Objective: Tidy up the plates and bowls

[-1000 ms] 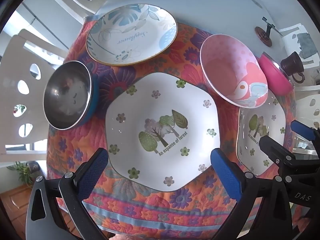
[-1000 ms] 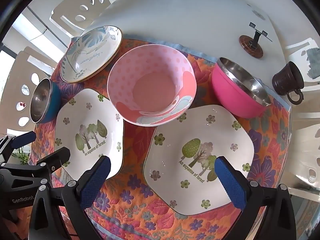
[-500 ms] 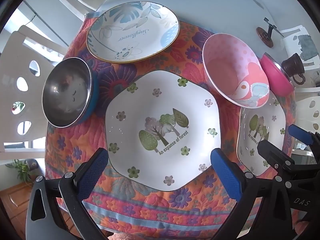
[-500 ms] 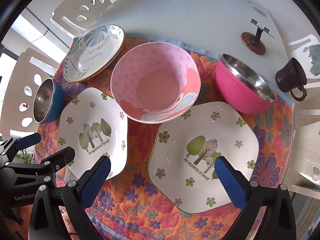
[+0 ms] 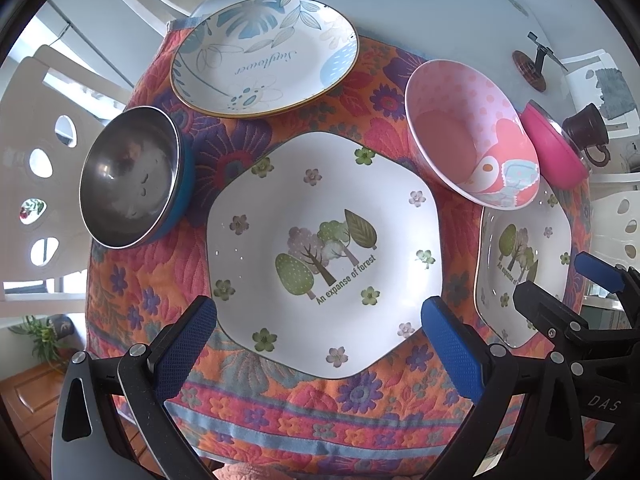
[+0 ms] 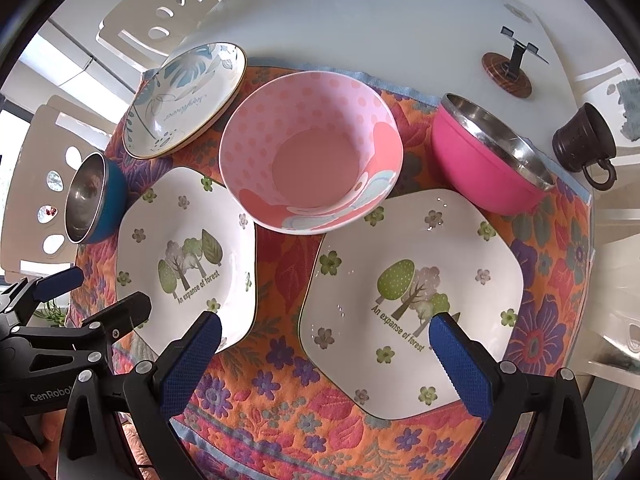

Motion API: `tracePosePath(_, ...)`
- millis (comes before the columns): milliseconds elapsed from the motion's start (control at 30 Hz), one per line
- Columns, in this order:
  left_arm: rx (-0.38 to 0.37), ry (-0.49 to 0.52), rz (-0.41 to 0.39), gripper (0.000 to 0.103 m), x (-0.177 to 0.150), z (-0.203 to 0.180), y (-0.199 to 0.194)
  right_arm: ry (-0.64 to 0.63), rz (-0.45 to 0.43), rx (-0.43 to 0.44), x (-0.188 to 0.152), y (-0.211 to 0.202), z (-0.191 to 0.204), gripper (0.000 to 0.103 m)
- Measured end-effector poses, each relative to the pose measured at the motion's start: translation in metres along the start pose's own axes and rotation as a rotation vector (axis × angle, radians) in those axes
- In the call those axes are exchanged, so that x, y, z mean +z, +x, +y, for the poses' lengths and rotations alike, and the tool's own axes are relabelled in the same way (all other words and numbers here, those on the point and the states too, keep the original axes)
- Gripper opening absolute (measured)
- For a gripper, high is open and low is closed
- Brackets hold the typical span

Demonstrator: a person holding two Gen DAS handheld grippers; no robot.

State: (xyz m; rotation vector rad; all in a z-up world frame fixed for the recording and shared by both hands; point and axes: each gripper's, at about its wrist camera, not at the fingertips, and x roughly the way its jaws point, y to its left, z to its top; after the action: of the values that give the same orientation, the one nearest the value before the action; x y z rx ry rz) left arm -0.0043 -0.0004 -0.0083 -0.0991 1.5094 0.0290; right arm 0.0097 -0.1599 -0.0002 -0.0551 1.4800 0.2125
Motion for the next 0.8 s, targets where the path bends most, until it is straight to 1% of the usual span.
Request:
tracePosePath(267,-0.006,-0.007,0.003,0.102,-0.0017,0.0019,0.0,0.005,0.013,0.01,-0.0028,0.0017,-0.0001,0.103)
tracePosePath(400,0.02,0.008,-0.006,0.102,-0.0028,-0.0007,-0.0014,0.004,0.016,0.009,-0.003,0.0019,0.0003,0.103)
tracePosePath(800,0.009,-0.006,0.007,0.102,-0.0067,0.002,-0.0004,0.004,0.023,0.002,-0.0045,0.0017,0.0,0.103)
